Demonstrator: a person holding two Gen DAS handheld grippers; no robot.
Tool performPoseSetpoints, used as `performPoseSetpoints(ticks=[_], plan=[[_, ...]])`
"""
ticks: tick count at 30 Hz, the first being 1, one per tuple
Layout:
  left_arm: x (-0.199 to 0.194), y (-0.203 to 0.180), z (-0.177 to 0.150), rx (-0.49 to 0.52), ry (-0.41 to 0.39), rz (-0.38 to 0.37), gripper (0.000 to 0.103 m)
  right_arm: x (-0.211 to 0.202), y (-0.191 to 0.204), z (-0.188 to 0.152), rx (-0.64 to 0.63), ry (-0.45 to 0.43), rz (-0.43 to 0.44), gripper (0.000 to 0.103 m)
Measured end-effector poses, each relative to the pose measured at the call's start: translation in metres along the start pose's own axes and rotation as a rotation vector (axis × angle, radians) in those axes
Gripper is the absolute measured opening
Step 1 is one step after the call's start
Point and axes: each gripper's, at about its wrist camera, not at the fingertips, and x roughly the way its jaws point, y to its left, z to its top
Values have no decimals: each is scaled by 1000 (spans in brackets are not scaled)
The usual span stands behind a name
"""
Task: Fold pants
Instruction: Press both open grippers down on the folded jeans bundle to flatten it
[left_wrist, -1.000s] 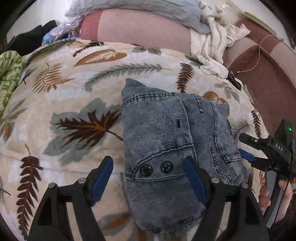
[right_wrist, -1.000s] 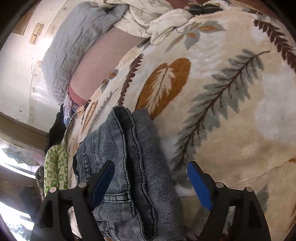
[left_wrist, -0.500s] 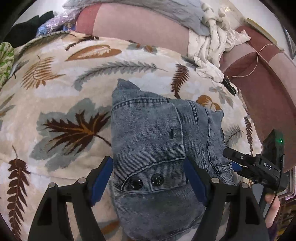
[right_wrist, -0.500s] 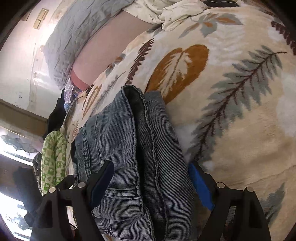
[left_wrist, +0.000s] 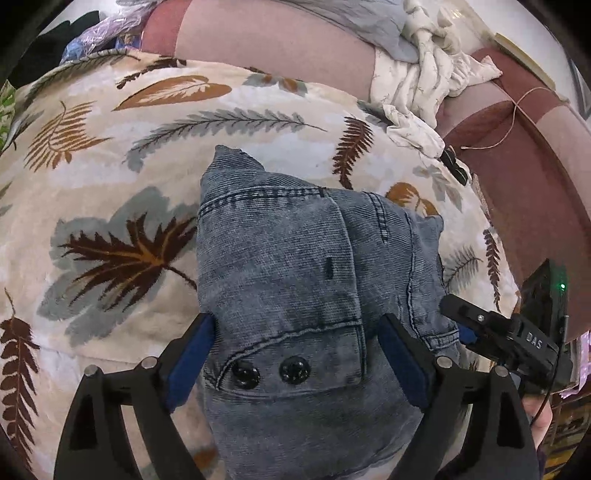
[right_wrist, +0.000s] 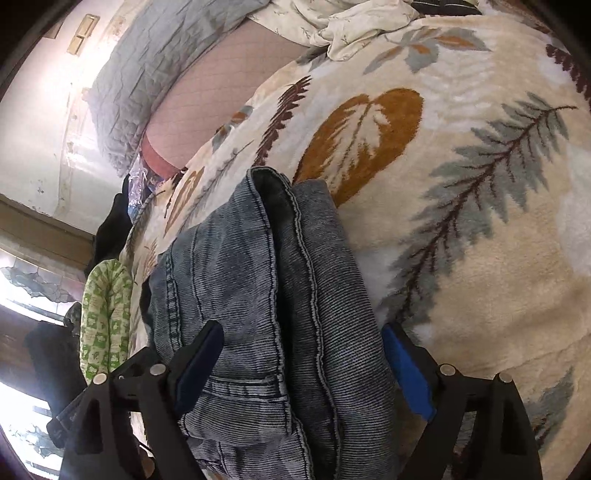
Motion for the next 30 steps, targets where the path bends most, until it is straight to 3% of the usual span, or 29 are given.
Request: performPoseSetpoints(ticks=[3,9,15,18,23,26,30], plan=[[10,11,4,-22,20,2,90,1,1,0,-3,1,2,90],[23,27,-2,-130,59,-103,91,5,3,0,-25,6,-14,89],[18,18,-4,-72,21,-107,81,10,14,-4,-81,1,-31,90],[13,13,-5,-51,-4,-104,69,12,18,-7,-119,2,-42,80],[3,2,-4,-8,-50,-91,47,10,25,-9,-145,5,1,50],[-7,-3,-2,18,-74,-92,38,5,39,-12,-198,-25,-4,44],[-21,-1,0,22,-84,-95,37,-4,55,-16,-233,-60,28,43]])
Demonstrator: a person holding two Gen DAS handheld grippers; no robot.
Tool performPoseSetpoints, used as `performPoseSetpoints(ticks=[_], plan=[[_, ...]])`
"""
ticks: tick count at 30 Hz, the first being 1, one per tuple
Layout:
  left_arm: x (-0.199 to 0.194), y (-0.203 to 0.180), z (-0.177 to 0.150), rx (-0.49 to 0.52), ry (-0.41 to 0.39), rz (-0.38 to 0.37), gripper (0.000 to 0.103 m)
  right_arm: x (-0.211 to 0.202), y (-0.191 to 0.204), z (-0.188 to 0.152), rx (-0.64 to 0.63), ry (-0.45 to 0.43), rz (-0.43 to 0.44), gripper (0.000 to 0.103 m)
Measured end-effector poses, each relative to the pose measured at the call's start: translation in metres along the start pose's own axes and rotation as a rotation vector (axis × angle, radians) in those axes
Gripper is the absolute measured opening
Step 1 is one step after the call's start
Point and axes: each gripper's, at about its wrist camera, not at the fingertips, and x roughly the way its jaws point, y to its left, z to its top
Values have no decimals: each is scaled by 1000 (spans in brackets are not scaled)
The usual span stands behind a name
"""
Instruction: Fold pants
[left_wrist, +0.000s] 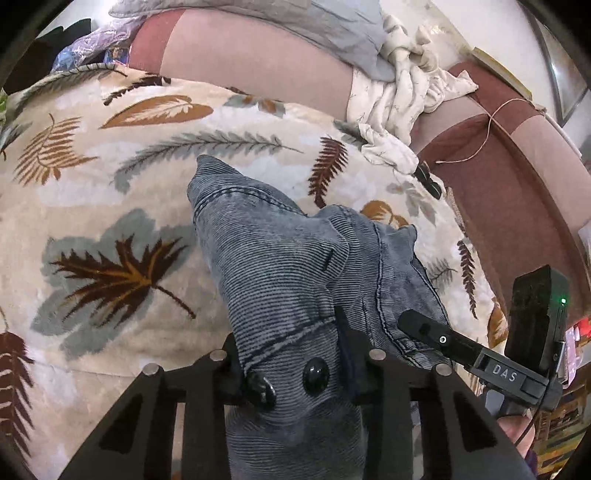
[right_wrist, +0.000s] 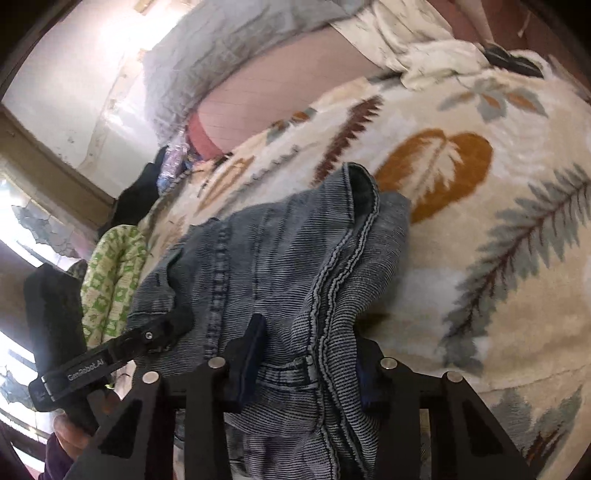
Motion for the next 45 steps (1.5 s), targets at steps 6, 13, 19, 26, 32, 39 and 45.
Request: performPoseSetpoints(ticks=[6,13,19,26,32,39,45], plan=[[-47,8,7,26,-78,46,37,-5,40,-5,-81,-40,58,43],[-92,28,-6,51,-124,98,37,0,83,-12,-120,-54,156,43],[-76,64,-28,12,-78,160,37,32,100,-32,-165,33,109,43],[-50,87,-42,17,-60,237,63,62,80,-43,-113,142,-6,57],[-46,105,-47,-68,-41,202,70,67,77,-46,-117,156,-62,72],[-101,66,-54,60,-159,369,71,24,118,-55,-334,-60,-217,73],[-164,32,-85,187,-325,592,82,-34,163,-99,-416,-320,-192,87]])
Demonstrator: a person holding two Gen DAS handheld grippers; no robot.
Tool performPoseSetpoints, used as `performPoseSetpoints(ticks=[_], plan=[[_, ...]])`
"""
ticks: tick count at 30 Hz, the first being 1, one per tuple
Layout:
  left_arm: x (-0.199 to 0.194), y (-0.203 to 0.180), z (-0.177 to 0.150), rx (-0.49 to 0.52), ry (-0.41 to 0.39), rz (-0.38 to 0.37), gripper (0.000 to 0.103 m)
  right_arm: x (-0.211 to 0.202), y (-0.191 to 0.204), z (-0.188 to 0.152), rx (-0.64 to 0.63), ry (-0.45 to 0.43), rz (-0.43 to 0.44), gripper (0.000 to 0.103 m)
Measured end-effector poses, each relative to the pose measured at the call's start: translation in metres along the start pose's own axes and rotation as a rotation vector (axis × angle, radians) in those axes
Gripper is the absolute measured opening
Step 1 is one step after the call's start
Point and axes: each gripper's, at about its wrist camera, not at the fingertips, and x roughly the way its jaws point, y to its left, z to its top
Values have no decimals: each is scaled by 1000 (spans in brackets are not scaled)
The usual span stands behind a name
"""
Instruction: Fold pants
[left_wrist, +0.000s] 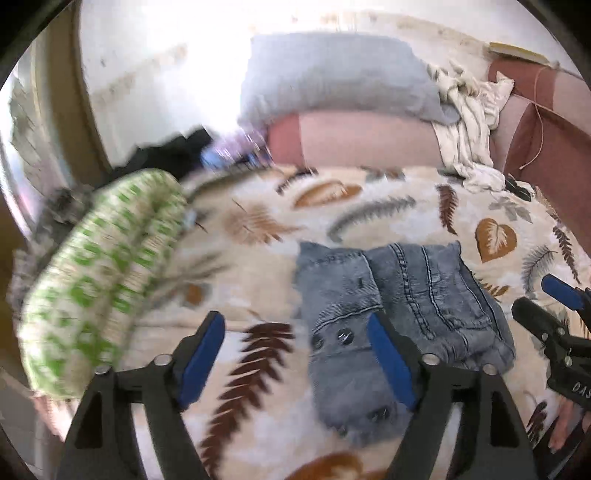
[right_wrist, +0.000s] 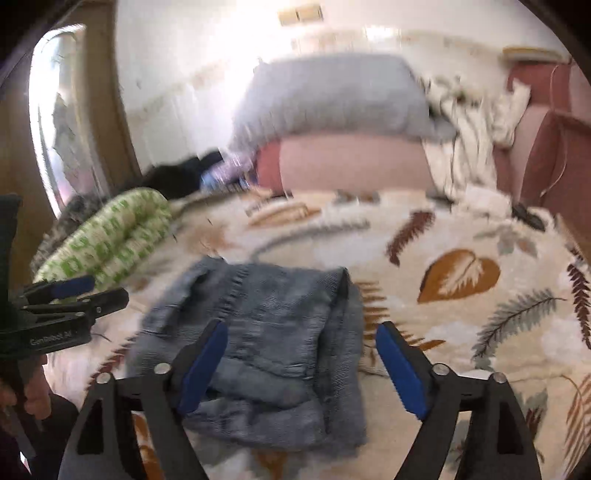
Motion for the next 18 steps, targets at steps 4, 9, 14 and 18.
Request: performPoseSetpoints(ticks=[4,9,14,18], plan=[[-36,12,-15,-36,-48,15,82,-31,27,-11,-14,-36,12,87],[-59,17,-29,-76,-78,9,84,-53,59,-17,-86,-42,21,87],[-57,11,-43,-60,-103,52,85,-67,53,-31,-75,-119,20,97],[-43,9,-49,-61,-74,63,85,-60,41,-44,-57,-148,-34,99]])
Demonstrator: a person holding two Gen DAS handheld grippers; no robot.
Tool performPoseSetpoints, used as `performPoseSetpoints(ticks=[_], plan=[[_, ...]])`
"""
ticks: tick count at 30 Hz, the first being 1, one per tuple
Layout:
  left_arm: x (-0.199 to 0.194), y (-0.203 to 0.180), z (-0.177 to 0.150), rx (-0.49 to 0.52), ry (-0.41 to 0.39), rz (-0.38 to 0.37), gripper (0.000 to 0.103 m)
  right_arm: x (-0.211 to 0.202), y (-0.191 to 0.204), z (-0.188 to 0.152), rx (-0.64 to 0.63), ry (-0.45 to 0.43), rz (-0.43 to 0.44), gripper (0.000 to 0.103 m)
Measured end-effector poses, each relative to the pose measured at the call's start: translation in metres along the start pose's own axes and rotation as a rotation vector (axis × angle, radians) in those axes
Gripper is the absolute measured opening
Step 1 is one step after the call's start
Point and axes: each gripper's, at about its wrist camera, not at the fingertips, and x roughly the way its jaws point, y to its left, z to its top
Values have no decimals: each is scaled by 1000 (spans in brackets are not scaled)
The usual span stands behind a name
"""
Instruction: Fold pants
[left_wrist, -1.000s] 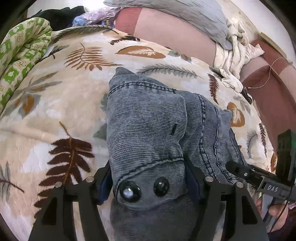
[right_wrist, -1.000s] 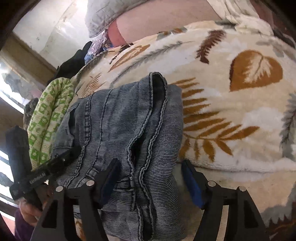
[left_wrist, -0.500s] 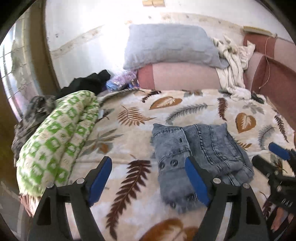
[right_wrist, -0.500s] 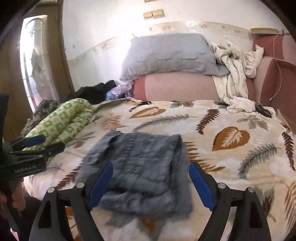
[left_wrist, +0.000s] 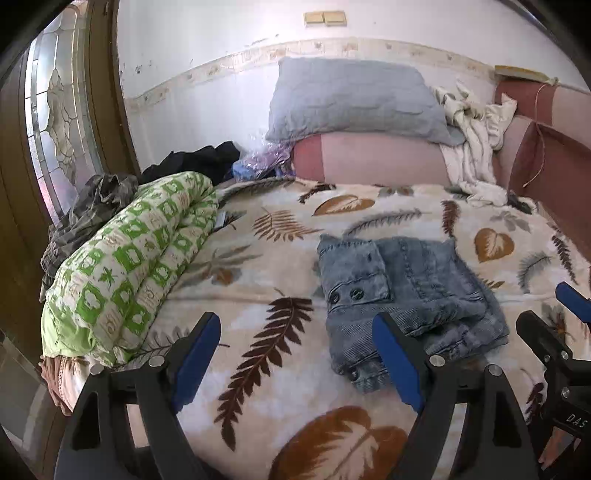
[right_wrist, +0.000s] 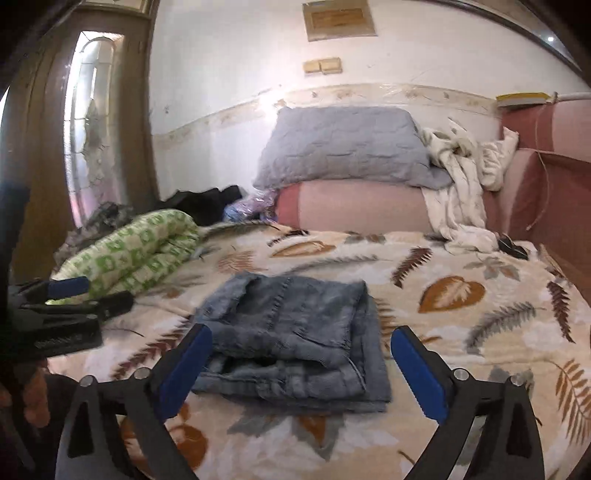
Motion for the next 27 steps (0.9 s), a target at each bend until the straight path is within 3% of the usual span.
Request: performPoseSetpoints(ticks=[14,27], plan=[[50,-8,-9,3,98,49,85,30,-5,-4,-2,57,15,99],[66,-9,-16,5,142,55,85,38,-11,-9,27,71,22,99]])
